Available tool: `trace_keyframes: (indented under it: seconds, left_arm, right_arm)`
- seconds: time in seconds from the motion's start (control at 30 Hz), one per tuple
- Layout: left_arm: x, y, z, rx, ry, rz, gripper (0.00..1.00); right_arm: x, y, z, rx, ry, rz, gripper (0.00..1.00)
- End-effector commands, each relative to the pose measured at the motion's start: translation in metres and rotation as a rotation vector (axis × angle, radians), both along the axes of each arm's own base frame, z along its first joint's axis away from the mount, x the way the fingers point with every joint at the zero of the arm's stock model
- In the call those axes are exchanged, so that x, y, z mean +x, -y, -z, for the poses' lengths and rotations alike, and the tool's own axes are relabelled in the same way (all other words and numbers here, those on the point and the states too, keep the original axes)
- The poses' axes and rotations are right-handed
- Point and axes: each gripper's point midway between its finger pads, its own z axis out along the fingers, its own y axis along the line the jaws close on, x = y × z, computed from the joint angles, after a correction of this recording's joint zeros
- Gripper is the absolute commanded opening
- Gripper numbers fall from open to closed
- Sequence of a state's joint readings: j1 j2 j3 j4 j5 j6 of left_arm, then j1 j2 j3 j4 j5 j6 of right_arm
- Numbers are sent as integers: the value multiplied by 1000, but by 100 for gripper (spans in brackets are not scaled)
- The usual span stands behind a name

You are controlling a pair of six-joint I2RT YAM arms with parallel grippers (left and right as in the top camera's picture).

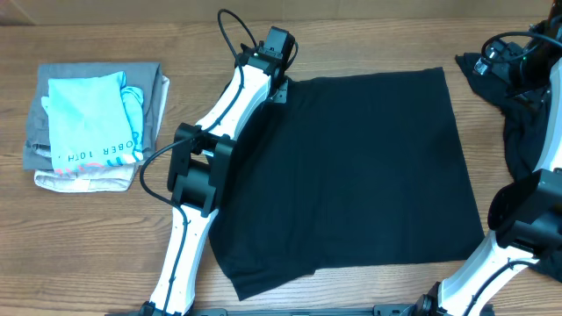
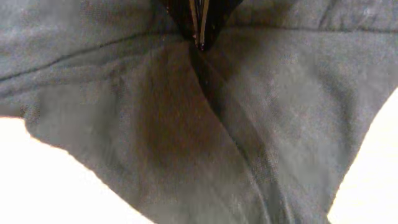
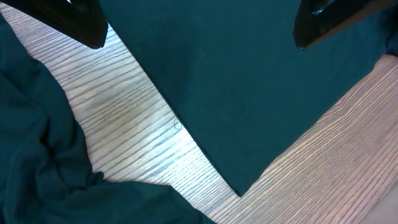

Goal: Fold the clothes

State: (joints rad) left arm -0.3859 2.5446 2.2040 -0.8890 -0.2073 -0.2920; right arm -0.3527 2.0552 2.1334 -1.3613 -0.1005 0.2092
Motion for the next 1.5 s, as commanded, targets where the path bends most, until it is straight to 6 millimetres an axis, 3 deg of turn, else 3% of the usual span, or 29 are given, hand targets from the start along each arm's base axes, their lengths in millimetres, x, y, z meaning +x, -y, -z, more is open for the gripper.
trace_keyframes:
  seconds: [0.0,0.23,0.43,0.8,0.9,1.07,1.13,1.27,1.37,1.47]
  left_arm:
    - [-1,-7,17,26,-8,-28,4]
    - [16,-2,-12,8,61,-32,4]
    - [21,1,-13,-5,82,-33,4]
    - [55,14,-32,-109,241,-90,5]
    - [67,21,-32,-139,291,-85,10]
    - [77,52,-8,-289,288,12,15]
    - [81,54,-11,-312,302,35,16]
    - [102,45,-55,-301,408,89,20]
    - [107,36,-110,-287,472,118,26]
    - [99,14,-171,-279,500,93,34]
  right_arm:
    - [3,-1,-3,1,13,-4,100]
    - [3,-1,-3,1,13,-4,100]
    - [3,-1,-3,1,13,-4,100]
    - [3,-1,-3,1,13,-4,100]
    - [3,-1,-3,1,13,-4,100]
    - [3,-1,-3,1,13,-4,100]
    - [3,-1,-3,1,13,-4,100]
    - [3,-1,-3,1,13,-4,100]
    - [3,-1,-3,1,13,-4,100]
    - [3,-1,-3,1,13,-4,100]
